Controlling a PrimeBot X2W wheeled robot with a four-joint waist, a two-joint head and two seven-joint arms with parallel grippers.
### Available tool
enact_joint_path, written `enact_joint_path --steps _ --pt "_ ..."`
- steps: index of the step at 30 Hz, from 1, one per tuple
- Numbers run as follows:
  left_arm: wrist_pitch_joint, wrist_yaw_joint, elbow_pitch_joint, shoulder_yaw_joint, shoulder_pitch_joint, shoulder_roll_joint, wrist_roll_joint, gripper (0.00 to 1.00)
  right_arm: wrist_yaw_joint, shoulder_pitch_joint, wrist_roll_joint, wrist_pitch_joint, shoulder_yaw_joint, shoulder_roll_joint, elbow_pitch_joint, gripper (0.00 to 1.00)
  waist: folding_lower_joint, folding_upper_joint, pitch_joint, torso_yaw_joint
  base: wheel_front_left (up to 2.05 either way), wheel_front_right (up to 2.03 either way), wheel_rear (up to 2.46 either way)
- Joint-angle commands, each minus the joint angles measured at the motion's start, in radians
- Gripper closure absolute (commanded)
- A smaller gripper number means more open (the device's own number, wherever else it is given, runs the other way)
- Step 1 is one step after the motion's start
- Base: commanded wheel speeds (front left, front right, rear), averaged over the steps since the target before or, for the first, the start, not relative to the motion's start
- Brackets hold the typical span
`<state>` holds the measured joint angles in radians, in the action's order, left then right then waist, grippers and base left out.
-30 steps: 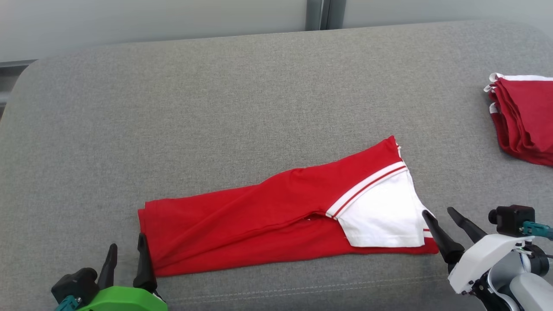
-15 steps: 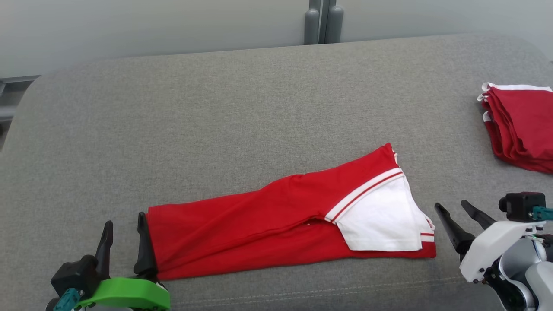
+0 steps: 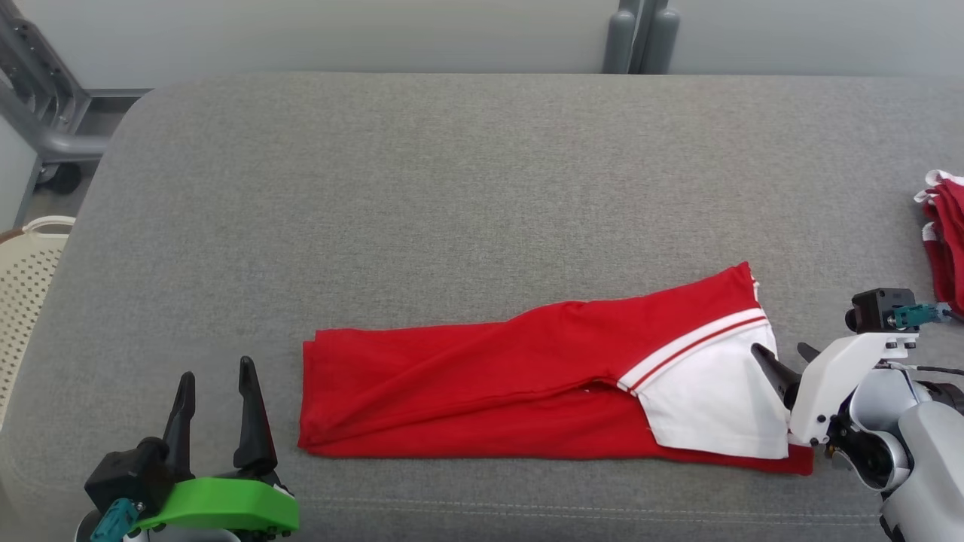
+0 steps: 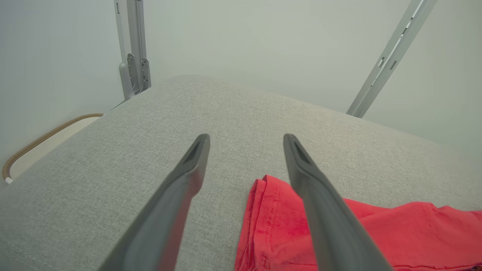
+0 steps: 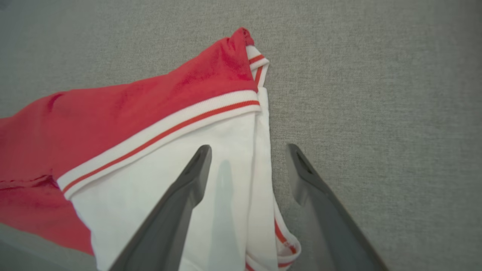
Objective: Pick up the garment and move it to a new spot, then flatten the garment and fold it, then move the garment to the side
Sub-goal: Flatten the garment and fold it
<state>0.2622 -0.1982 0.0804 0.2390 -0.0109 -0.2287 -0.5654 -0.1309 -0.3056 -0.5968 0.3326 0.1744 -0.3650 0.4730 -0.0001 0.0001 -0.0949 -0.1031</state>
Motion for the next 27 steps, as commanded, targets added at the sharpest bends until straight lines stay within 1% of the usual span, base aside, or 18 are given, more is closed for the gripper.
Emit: enact_joint_path --steps 1,5,9,12,19,20,21,22,24,25,27 --pt "0.002 -0.004 -0.002 -0.003 0.001 0.001 0.001 0.00 0.000 -0.013 0.004 0.001 -0.002 0.006 0.014 0.00 0.0001 -0.0001 -0.009 -0.032 0.00 0.00 0.00" --pt "0.002 -0.003 -0.004 -0.005 -0.003 0.002 0.000 0.00 0.000 -0.046 0.008 0.029 -0.019 0.026 0.100 0.00 0.0001 -0.0001 -0.010 -0.064 0.00 0.00 0.00" --pt "0.002 -0.003 -0.011 -0.007 -0.003 0.001 0.003 0.00 0.000 -0.068 0.025 0.026 -0.033 0.039 0.173 0.00 0.0001 -0.0001 -0.013 -0.091 0.00 0.00 0.00" --pt "0.002 -0.005 -0.019 -0.010 -0.004 -0.001 0.006 0.00 0.000 -0.081 0.013 0.026 -0.038 0.054 0.214 0.00 0.0001 -0.0001 -0.016 -0.105 0.00 0.00 0.00" --pt "0.003 -0.012 -0.027 -0.012 -0.007 -0.004 0.018 0.00 0.000 -0.105 0.043 0.031 0.006 0.069 0.292 0.00 0.0001 -0.0001 -0.022 -0.117 0.00 0.00 0.00" --pt "0.003 -0.013 -0.028 -0.012 -0.007 -0.004 0.021 0.00 0.000 -0.109 0.049 0.030 0.014 0.071 0.302 0.07 0.0001 -0.0001 -0.022 -0.117 0.00 0.00 0.00" --pt "0.003 -0.013 -0.029 -0.010 -0.007 -0.005 0.026 0.00 0.000 -0.112 0.056 0.031 0.023 0.072 0.310 0.53 0.0001 -0.0001 -0.023 -0.117 0.00 0.00 0.00" --pt "0.003 -0.013 -0.029 -0.009 -0.006 -0.007 0.029 0.00 0.000 -0.115 0.062 0.028 0.032 0.072 0.318 0.67 0.0001 -0.0001 -0.023 -0.115 0.00 0.00 0.00" --pt "0.003 -0.016 -0.030 -0.009 -0.005 -0.010 0.035 0.00 0.000 -0.124 0.070 0.020 0.044 0.072 0.334 0.88 0.0001 -0.0001 -0.022 -0.112 0.00 0.00 0.00" --pt "0.003 -0.015 -0.031 -0.010 -0.005 -0.010 0.035 0.00 0.000 -0.128 0.073 0.014 0.048 0.073 0.341 1.00 0.0001 -0.0001 -0.022 -0.109 0.00 0.00 0.00" --pt "0.003 -0.018 -0.034 -0.013 -0.006 -0.017 0.040 0.00 0.000 -0.147 0.072 -0.006 0.051 0.073 0.354 1.00 0.0001 -0.0001 -0.022 -0.096 0.00 0.00 0.00"
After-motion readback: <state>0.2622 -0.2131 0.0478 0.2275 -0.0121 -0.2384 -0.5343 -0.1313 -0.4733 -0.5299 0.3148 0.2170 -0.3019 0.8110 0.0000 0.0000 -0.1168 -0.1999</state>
